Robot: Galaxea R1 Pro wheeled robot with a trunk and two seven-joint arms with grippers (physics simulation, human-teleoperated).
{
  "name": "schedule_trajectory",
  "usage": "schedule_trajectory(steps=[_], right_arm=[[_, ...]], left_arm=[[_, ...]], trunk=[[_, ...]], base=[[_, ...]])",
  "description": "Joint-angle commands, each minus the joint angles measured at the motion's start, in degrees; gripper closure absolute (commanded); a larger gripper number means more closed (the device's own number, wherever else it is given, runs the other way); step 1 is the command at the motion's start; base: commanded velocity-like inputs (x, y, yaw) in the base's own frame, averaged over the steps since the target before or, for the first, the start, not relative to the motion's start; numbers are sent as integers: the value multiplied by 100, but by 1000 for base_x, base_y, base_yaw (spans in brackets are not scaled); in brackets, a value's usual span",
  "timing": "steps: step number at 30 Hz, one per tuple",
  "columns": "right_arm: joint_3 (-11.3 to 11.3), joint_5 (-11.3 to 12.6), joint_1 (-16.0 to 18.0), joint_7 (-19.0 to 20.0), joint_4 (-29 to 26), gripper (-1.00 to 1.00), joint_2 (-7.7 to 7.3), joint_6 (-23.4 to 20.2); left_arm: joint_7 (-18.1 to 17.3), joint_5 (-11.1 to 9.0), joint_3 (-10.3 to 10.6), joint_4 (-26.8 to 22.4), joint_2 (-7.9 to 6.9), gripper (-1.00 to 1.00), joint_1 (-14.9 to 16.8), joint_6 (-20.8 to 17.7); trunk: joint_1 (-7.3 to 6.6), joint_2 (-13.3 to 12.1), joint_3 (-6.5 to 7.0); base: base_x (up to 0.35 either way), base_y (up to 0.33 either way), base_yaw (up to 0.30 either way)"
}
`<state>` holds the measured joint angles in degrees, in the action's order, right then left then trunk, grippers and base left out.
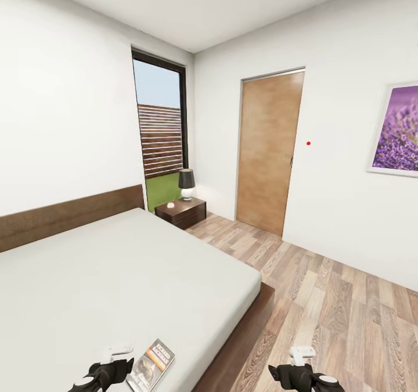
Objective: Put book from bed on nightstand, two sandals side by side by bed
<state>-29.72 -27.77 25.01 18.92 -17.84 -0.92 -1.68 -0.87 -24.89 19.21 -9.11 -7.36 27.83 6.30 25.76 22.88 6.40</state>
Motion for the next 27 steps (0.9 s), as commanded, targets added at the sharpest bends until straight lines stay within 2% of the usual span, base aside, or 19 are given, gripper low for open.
schedule_trajectory(steps=[1, 17, 27], right_arm=[[-47, -42, 2, 41, -9, -100, 2, -18], [-50, -26, 4, 35, -23, -100, 3, -17], [-48, -20, 4, 33, -25, -100, 9, -17]], left_arm=[[-9, -60, 48, 6, -3, -100, 3, 20], [-9, -60, 48, 6, -3, -100, -14, 20], [-9, -60, 48, 6, -3, -100, -15, 20]], trunk=[[2, 4, -3], [2, 4, -3], [2, 4, -3]], base=[[0, 0, 0], [2, 1, 0], [85, 61, 0]])
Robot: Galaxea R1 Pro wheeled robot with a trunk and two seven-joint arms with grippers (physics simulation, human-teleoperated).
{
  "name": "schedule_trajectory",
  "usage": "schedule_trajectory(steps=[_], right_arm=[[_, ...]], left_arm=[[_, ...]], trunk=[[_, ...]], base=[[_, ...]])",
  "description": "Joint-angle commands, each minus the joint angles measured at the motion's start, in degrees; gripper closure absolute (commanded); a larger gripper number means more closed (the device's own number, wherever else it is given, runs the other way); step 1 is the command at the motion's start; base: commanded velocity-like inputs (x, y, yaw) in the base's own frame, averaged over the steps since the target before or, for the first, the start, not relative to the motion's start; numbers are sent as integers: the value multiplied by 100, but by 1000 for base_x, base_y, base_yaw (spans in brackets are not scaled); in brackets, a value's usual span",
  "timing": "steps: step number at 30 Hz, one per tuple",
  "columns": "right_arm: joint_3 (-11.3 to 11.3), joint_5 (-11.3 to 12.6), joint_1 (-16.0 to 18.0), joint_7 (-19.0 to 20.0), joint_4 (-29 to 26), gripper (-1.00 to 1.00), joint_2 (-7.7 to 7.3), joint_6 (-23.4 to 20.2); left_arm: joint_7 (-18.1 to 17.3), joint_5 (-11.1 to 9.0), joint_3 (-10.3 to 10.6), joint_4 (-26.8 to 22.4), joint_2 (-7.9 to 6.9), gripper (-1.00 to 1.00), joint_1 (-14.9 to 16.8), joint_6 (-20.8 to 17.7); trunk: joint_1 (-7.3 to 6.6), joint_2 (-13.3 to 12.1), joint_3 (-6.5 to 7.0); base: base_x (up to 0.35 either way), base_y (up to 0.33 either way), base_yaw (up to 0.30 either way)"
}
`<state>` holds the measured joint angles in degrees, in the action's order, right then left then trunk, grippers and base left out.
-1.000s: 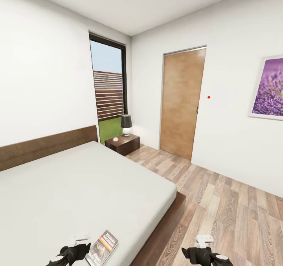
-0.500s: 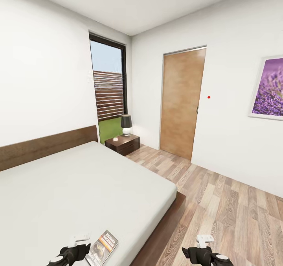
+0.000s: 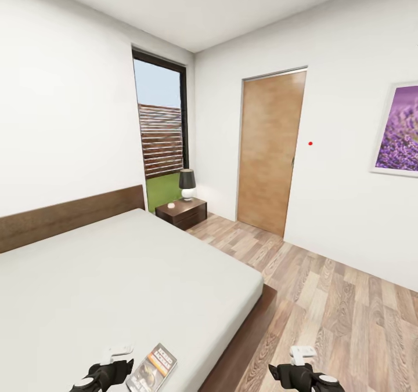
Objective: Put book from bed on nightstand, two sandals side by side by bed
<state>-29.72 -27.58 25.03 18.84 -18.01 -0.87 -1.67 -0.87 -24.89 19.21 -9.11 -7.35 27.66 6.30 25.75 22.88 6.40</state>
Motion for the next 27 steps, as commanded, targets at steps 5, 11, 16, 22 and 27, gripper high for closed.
schedule_trajectory(steps=[5, 11, 16, 22, 27], right_arm=[[-47, -38, 2, 41, -9, -100, 7, -18], [-50, -38, 2, 41, -10, -100, 12, -18], [-51, -37, 2, 41, -10, -100, 15, -18], [-52, -37, 1, 41, -10, -100, 16, -18], [-52, -37, 2, 41, -10, -100, 12, -18]], left_arm=[[-10, -60, 48, 5, -3, -100, 2, 20], [-10, -60, 48, 5, -3, -100, 2, 20], [-10, -60, 48, 5, -1, -100, 2, 20], [-10, -60, 48, 5, 2, -100, 2, 20], [-10, -60, 48, 5, 5, -100, 2, 20]], trunk=[[3, 4, -2], [3, 4, -2], [3, 4, -2], [3, 4, -2], [3, 4, -2]], base=[[36, 27, 0], [14, 10, 0], [3, 2, 0], [0, 0, 0], [0, 0, 0]])
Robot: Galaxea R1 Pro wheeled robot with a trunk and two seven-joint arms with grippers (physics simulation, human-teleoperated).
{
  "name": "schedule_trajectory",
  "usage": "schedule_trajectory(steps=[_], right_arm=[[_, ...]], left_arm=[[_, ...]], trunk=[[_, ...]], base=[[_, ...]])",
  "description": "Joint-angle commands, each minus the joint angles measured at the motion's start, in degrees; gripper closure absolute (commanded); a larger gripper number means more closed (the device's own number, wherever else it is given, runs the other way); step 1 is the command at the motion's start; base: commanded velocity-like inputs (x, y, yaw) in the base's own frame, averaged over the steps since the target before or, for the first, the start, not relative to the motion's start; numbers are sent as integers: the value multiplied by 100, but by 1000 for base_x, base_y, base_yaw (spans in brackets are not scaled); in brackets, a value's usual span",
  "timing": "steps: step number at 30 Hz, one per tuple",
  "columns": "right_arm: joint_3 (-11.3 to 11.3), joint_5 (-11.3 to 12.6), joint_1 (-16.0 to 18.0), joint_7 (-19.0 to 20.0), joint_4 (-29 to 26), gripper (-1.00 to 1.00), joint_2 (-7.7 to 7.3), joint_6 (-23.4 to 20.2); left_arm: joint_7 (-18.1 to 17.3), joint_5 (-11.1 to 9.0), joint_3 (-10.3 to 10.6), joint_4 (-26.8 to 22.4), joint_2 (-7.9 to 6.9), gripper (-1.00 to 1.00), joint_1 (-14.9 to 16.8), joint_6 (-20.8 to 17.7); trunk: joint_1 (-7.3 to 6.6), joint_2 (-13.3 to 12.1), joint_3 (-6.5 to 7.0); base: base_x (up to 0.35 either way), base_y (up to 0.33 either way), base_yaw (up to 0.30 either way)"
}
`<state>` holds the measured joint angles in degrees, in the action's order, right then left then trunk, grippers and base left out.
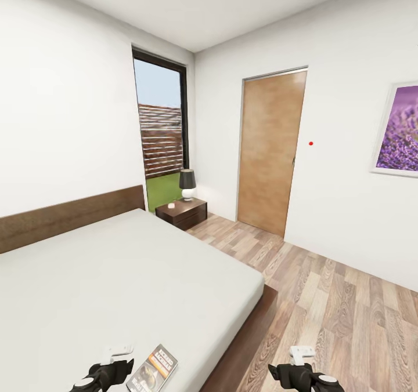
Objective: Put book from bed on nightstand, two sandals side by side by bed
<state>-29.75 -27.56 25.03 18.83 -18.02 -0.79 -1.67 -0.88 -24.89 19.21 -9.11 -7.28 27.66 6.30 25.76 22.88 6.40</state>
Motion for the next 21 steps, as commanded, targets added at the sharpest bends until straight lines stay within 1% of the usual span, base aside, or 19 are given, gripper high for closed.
schedule_trajectory(steps=[1, 21], right_arm=[[-49, -39, 2, 41, -9, -100, 3, -18], [-41, -57, 2, 36, 5, -100, 25, -18]], left_arm=[[-9, -60, 47, 6, -2, -100, 3, 20], [-9, -60, 47, 6, 0, -100, 3, 15]], trunk=[[2, 4, -3], [2, 4, -3]], base=[[0, 0, 0], [0, 0, 0]])
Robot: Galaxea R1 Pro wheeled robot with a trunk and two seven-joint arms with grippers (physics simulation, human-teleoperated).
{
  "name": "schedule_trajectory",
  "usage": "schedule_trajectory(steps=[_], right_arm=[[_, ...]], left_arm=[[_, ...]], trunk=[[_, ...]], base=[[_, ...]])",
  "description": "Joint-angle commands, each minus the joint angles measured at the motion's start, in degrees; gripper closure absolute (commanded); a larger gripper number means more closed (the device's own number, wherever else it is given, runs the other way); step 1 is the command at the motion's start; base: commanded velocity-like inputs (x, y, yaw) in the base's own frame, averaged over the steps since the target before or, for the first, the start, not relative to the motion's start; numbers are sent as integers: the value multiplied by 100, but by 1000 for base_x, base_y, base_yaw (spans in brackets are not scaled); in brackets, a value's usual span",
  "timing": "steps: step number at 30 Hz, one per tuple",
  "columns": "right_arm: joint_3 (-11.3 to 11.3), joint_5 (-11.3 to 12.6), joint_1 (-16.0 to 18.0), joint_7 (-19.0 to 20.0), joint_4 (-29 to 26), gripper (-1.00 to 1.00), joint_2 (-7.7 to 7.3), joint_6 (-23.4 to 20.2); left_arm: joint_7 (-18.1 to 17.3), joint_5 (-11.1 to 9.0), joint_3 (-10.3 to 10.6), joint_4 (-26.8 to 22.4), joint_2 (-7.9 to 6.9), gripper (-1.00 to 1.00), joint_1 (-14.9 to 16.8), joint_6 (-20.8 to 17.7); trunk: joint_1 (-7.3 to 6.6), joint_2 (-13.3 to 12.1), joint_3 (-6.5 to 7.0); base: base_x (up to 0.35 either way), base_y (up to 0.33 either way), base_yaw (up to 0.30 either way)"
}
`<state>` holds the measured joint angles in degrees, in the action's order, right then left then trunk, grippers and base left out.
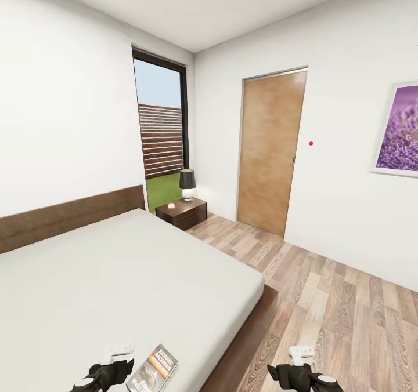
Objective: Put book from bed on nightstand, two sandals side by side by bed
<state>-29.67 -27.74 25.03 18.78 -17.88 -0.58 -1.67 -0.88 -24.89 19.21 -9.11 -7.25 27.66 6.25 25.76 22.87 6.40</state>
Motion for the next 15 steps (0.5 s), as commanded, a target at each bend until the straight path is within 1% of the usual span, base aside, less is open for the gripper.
schedule_trajectory(steps=[1, 8, 12, 15], right_arm=[[-48, -41, 2, 41, -8, -100, 4, -18], [-44, -53, 1, -14, 7, -100, 21, -18], [-42, -54, 1, -24, 10, -100, 24, -18], [-36, -58, 0, -32, 15, -100, 28, -18]], left_arm=[[-9, -60, 48, 5, -3, -100, 3, 20], [-11, -66, 48, 5, -8, -100, 3, -12], [-20, -67, 48, 7, -10, -100, 7, -149], [-23, -71, 55, 1, -9, -100, 16, -565]], trunk=[[2, 4, -3], [2, 4, -3], [2, 4, -3], [2, 4, -3]], base=[[0, 0, 0], [0, 0, 0], [0, 0, 0], [0, 0, 0]])
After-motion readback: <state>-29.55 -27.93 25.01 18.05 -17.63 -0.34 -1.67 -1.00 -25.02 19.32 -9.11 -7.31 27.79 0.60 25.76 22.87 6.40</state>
